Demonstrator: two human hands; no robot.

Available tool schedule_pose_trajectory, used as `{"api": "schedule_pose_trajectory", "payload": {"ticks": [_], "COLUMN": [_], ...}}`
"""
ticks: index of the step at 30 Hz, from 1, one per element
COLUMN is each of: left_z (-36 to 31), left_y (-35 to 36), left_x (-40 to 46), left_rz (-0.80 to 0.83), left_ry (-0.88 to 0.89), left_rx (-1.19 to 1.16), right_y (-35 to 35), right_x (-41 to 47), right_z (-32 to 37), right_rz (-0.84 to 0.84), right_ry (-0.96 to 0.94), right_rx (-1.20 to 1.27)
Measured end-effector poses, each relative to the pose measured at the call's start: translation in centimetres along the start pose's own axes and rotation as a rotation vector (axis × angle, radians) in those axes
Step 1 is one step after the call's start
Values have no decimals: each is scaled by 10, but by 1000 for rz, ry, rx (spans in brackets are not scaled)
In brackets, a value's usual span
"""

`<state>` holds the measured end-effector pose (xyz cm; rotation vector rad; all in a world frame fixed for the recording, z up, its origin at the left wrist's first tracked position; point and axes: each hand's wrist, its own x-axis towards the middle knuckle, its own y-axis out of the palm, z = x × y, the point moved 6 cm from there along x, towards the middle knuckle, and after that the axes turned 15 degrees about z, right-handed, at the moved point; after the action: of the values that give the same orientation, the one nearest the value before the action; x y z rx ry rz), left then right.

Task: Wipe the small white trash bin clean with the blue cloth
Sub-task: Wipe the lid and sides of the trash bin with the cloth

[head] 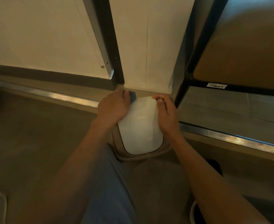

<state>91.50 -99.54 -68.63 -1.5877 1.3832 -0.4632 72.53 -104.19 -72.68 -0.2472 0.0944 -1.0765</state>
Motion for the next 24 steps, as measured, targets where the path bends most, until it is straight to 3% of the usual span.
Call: {"api": "schedule_pose_trajectory", "payload": {"ticks": [2, 5, 9, 11, 13, 16, 19, 24], "left_z": [-29, -55, -30, -20, -29, -60, -90, -82], "left_y": [8, 29, 32, 22, 13, 17, 39, 45], "left_x": [1, -35, -65, -58, -35, -1, -18, -45], "left_rz": [-38, -102, -117, -103, -72, -25, -94, -18], "left_ry": [84, 344, 536, 447, 243, 60, 300, 594], "left_rx": [100, 253, 353, 284, 178, 216, 267, 183], "right_y": [-2, -5, -11, -12, -13, -13, -17, -20], "right_x": [-1, -4, -14, -22, -24, -26, -28, -32], "right_z": [-5, -8, -15, -22, -22, -21, -29, -40], "right_rz": [-19, -67, -173, -230, -236, -235, -246, -265], "right_ry": [17, 8, 89, 135, 142, 145, 124, 137], "right_rx": [72, 130, 196, 246, 255, 252, 267, 397]}}
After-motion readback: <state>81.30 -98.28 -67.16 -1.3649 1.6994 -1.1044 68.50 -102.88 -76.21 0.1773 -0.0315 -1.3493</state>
